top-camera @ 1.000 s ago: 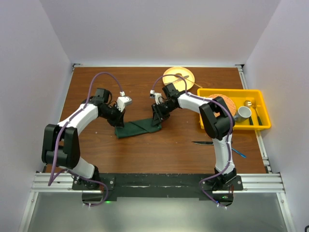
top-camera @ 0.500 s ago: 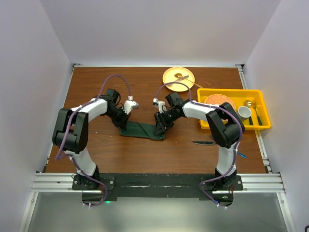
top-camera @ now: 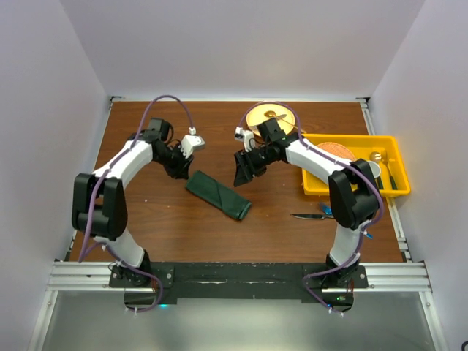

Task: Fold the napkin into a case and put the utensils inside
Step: Rotate the smaller rectangle-folded napkin at the center of the board, then smooth out the smaller rectangle-folded napkin at the center of the board.

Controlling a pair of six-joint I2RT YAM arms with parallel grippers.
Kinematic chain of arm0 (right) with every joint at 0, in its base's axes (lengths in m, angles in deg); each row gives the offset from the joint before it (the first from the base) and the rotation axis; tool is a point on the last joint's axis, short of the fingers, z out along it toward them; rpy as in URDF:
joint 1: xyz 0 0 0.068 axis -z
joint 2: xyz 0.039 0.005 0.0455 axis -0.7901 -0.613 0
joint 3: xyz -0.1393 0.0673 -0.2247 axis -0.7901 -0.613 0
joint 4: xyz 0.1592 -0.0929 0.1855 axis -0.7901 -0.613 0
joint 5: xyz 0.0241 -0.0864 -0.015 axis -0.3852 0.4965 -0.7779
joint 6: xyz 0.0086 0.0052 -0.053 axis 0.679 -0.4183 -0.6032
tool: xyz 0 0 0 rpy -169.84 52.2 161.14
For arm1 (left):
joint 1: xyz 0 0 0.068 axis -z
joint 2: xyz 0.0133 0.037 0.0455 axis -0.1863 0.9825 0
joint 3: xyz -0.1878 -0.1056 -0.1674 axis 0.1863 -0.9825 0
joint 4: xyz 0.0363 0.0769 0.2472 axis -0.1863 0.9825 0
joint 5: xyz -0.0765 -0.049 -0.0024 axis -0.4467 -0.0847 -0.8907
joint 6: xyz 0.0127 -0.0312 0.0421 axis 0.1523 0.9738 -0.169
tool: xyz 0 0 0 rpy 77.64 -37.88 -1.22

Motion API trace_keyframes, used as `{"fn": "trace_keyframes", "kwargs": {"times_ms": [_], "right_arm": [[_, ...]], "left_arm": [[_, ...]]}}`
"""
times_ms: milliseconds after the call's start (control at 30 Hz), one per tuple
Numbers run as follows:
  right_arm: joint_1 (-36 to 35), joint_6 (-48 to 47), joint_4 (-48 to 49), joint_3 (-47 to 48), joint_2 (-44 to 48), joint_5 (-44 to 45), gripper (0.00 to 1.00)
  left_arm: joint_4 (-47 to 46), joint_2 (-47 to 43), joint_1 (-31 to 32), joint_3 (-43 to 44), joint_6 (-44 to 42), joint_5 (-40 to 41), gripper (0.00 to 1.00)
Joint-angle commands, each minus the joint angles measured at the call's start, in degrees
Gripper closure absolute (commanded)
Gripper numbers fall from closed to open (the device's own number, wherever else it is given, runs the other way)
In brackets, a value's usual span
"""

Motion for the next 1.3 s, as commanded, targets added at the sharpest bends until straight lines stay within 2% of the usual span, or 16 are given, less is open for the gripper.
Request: {"fn": "trace_keyframes", "kwargs": {"times_ms": [0, 133, 333, 533, 700, 767, 867, 933, 967, 1000, 1033, 1100, 1133, 1167, 1267], "right_arm": [[0.73, -5.89, -5.68, 1.77, -1.03, 3.8, 0.34], [0.38, -6.51, -5.34, 0.19, -2.61, 3.89, 0.33], [-0.85, -7.39, -3.49, -5.17, -2.09, 3.19, 0.41], [-4.8, -3.45, 1.34, -9.92, -1.21, 2.22, 0.43], [-8.93, 1.57, 6.53, -10.1, -2.35, 0.73, 0.41], [-9.64, 1.84, 4.88, -7.92, -2.79, 0.64, 0.36], [-8.68, -2.71, -2.05, -5.8, -0.69, 1.69, 0.31], [-6.58, -4.39, -4.45, -5.88, 4.05, 0.3, 0.26], [-6.13, -4.83, -6.02, -5.71, 5.72, -0.24, 0.25], [-5.69, -5.19, -6.13, -5.62, 9.39, -0.68, 0.22], [-5.69, -5.1, -5.69, -5.53, 10.9, -1.2, 0.2], [-5.78, -3.18, -0.61, -6.23, 13.28, -2.43, 0.18], [-5.95, 0.57, 1.5, -6.67, 13.73, -3.48, 0.18], [-6.3, 2.0, 4.56, -6.85, 13.12, -5.58, 0.19], [-7.79, 5.43, 6.52, -5.45, 8.2, -9.19, 0.26]], "left_arm": [[6.19, -5.49, 0.37, -6.35, -5.16, -1.3, 0.76], [3.21, -4.53, 1.07, -9.7, -2.53, 0.55, 0.78], [-3.21, 2.32, 3.53, -8.48, 0.81, 3.8, 0.8], [-7.26, 12.16, 3.97, 0.83, 4.33, 3.98, 0.83], [-7.35, 21.48, 4.23, 13.57, 7.67, 1.88, 0.82], [-5.6, 23.94, 4.15, 17.96, 8.81, 1.26, 0.8], [-4.36, 22.12, 2.48, 18.17, 9.87, -0.32, 0.75], [-4.88, 19.13, -0.85, 16.59, 10.57, -4.26, 0.68], [-5.15, 15.29, -2.17, 14.49, 10.75, -6.37, 0.56], [-5.76, 13.08, -4.53, 13.16, 11.27, -10.04, 0.51], [-8.03, 10.71, -5.69, 10.19, 13.28, -11.56, 0.39], [-10.67, 3.5, -8.07, 7.01, 15.66, -13.85, 0.24], [-13.56, 1.13, -8.51, 4.13, 18.28, -14.03, 0.06], [-14.98, -3.07, -8.95, 3.05, 19.53, -13.95, 0.0], [-20.78, -9.42, -10.69, -0.29, 27.43, -12.98, 0.0]]}}
